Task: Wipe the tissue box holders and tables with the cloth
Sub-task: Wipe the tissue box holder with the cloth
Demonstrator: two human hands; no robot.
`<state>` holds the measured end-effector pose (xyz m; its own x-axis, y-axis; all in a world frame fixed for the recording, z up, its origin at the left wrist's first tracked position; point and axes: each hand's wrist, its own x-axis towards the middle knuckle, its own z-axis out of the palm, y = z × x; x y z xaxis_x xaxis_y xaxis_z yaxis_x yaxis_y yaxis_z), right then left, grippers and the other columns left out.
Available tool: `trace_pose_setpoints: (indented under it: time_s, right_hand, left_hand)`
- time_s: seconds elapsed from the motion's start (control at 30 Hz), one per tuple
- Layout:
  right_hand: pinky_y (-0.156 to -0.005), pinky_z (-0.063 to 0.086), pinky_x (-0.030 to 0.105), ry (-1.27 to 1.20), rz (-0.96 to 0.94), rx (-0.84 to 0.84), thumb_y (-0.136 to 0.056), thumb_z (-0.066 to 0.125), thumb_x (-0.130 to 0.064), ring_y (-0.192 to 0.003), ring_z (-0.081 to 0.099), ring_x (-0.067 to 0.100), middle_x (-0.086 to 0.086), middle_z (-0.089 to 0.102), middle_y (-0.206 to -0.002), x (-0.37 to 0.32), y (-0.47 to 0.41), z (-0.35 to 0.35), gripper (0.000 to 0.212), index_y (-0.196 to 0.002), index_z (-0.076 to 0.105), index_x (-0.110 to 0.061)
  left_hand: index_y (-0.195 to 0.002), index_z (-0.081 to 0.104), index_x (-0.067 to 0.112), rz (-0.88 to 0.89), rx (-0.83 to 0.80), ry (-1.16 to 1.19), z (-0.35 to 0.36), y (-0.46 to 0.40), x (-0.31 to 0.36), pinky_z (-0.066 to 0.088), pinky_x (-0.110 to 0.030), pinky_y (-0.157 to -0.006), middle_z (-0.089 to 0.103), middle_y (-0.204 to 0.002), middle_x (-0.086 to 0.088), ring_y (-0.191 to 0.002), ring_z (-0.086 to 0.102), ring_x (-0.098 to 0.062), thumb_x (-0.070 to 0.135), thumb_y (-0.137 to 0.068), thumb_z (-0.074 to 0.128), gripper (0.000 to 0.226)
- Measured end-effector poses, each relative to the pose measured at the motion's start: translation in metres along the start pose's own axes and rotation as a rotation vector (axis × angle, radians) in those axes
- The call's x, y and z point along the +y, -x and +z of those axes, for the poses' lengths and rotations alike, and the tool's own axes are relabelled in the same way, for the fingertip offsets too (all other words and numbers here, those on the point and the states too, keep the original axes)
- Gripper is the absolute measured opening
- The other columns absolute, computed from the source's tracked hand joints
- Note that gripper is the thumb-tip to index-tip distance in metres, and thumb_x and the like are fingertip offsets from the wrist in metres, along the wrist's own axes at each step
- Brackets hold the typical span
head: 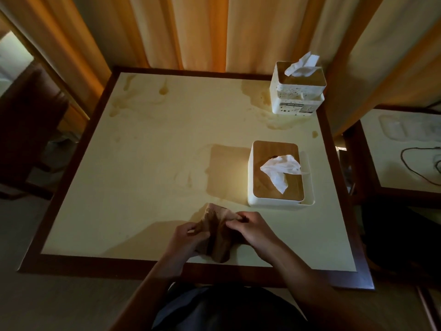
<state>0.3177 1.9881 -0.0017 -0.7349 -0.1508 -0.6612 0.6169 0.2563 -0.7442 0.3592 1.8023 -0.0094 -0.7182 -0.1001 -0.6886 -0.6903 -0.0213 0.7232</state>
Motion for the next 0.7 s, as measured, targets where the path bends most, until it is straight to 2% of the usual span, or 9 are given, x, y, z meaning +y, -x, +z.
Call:
trace_pose_setpoints:
  time_s: [0.07,0.17,0.2,0.27,0.3,0.37,0.47,0.6,0.7]
  right_hand:
    - [-0.081,0.053,0.035,0.017,-0.043,0.024,-0.089,0.068,-0.01,-0.096,0.07,0.032,0.02,0.073,-0.095,-0.004,0.0,0.0,0.009,-0.093,0.075,-0.005]
    - [-0.084,0.056,0.036,-0.006,-0.132,0.084,-0.089,0.066,-0.007,-0.092,0.07,0.027,0.013,0.075,-0.093,-0.017,-0.004,0.005,0.012,-0.097,0.075,-0.01]
    - [-0.084,0.055,0.036,0.076,-0.178,0.136,-0.089,0.066,-0.008,-0.093,0.069,0.025,0.009,0.075,-0.096,-0.018,-0.008,0.009,0.016,-0.102,0.074,-0.011]
    - [-0.088,0.052,0.032,0.437,-0.298,0.269,-0.091,0.062,-0.015,-0.101,0.066,0.022,0.004,0.072,-0.109,-0.014,-0.012,0.023,0.029,-0.119,0.068,-0.011]
    - [-0.092,0.051,0.033,0.611,-0.39,0.348,-0.093,0.058,-0.02,-0.106,0.064,0.023,0.004,0.07,-0.115,-0.011,-0.011,0.03,0.035,-0.126,0.065,-0.012]
    - [-0.101,0.05,0.041,0.78,-0.596,0.437,-0.094,0.045,-0.028,-0.115,0.061,0.028,0.006,0.068,-0.123,-0.007,-0.014,0.045,0.042,-0.128,0.064,-0.013]
    - [-0.111,0.038,0.051,0.916,-0.699,0.369,-0.098,0.037,-0.037,-0.136,0.047,0.035,0.01,0.058,-0.141,-0.012,-0.042,0.078,0.048,-0.135,0.06,-0.015]
    - [-0.114,0.03,0.057,1.268,-0.641,0.225,-0.095,0.029,-0.059,-0.147,0.031,0.039,0.015,0.035,-0.159,-0.011,-0.092,0.097,0.066,-0.148,0.046,-0.024]
    - [-0.115,0.02,0.06,1.162,-0.543,0.433,-0.095,0.038,-0.057,-0.147,0.027,0.041,0.017,0.031,-0.16,-0.036,-0.134,0.078,0.061,-0.149,0.045,-0.029]
  left_hand:
    - [-0.107,0.063,0.001,0.064,0.032,0.147,-0.005,-0.001,-0.001,0.058,-0.047,-0.08,0.069,-0.103,-0.021,-0.096,0.067,-0.03,0.0,-0.09,0.063,0.016]
    - [-0.111,0.061,0.0,0.162,0.043,0.335,-0.019,-0.004,0.01,0.059,-0.04,-0.08,0.071,-0.103,-0.019,-0.096,0.068,-0.03,-0.003,-0.091,0.059,0.02]
    - [-0.11,0.062,0.004,0.191,0.064,0.254,-0.023,-0.008,0.015,0.059,-0.034,-0.078,0.07,-0.103,-0.018,-0.096,0.068,-0.028,-0.004,-0.091,0.059,0.021]
    - [-0.114,0.062,0.013,0.252,0.145,-0.077,-0.032,-0.022,0.021,0.054,-0.015,-0.068,0.068,-0.109,-0.012,-0.094,0.066,-0.02,-0.005,-0.09,0.061,0.03]
    - [-0.12,0.062,0.014,0.29,0.193,-0.252,-0.036,-0.028,0.024,0.05,-0.012,-0.065,0.067,-0.113,-0.01,-0.092,0.065,-0.016,-0.002,-0.089,0.063,0.034]
    - [-0.126,0.062,0.016,0.355,0.306,-0.479,-0.044,-0.036,0.029,0.047,-0.02,-0.07,0.066,-0.114,-0.002,-0.09,0.064,-0.012,0.009,-0.088,0.067,0.039]
    - [-0.12,0.066,0.019,0.374,0.441,-0.521,-0.064,-0.035,0.036,0.044,-0.025,-0.076,0.066,-0.107,0.006,-0.088,0.063,-0.011,0.015,-0.088,0.067,0.033]
    - [-0.113,0.069,0.014,0.37,0.505,-0.562,-0.096,-0.04,0.03,0.047,-0.028,-0.076,0.072,-0.106,-0.005,-0.085,0.064,-0.016,0.009,-0.087,0.066,0.026]
    - [-0.112,0.069,0.014,0.346,0.508,-0.581,-0.117,-0.04,0.021,0.047,-0.025,-0.076,0.071,-0.106,-0.002,-0.086,0.064,-0.013,0.009,-0.088,0.065,0.024]
